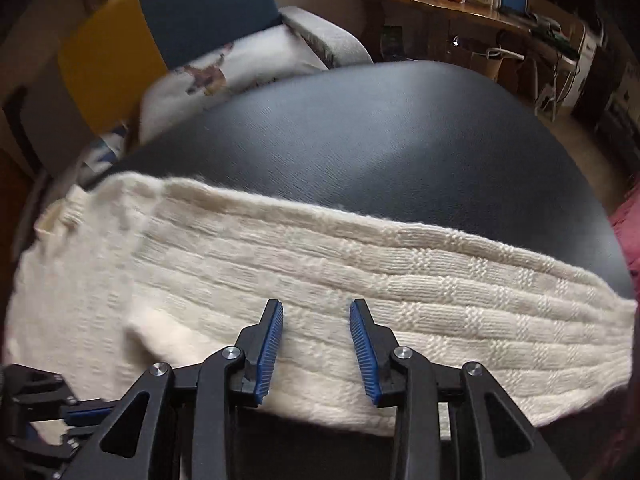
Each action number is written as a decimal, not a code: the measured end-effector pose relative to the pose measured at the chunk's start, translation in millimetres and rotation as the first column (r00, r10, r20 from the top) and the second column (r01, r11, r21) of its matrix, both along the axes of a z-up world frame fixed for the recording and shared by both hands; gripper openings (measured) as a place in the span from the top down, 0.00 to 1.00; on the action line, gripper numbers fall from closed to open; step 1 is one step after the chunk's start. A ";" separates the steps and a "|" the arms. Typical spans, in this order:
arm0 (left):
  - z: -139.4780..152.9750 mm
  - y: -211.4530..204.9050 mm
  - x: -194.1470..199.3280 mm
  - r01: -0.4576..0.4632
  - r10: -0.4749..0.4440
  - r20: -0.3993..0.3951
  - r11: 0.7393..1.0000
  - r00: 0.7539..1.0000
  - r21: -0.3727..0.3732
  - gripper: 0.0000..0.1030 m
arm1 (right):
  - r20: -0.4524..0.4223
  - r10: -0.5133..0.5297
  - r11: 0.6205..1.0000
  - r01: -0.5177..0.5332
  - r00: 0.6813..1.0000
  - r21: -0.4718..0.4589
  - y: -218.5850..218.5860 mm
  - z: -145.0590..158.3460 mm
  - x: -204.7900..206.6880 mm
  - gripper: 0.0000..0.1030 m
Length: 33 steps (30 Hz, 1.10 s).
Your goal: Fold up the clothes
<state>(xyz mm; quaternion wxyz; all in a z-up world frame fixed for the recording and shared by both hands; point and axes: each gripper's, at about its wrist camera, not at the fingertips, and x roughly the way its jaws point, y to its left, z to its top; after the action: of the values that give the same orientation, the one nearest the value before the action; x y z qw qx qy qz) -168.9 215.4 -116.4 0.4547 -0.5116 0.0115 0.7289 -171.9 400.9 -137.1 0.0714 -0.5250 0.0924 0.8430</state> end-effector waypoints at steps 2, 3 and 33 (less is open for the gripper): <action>-10.9 6.9 -5.2 0.028 -0.027 0.026 0.999 0.999 -0.017 0.91 | -0.042 -0.009 0.999 0.011 0.999 0.034 6.4 -2.6 -2.3 0.68; -18.9 11.6 -5.1 0.047 -0.046 0.060 0.999 0.997 -0.021 0.91 | -0.062 -0.016 0.999 0.019 0.998 0.046 10.2 -4.0 -3.6 0.68; -42.5 -77.0 -154.4 -0.426 0.404 -0.143 0.883 0.904 -0.199 0.95 | -0.248 0.174 0.968 -0.212 0.953 -0.137 -49.4 -19.1 -76.9 0.86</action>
<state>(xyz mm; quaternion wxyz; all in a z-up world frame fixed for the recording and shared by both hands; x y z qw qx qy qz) -323.3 138.4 -159.0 0.2259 -0.5144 0.0063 0.8273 -248.8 351.5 -156.2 -0.0659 -0.4325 0.1168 0.8916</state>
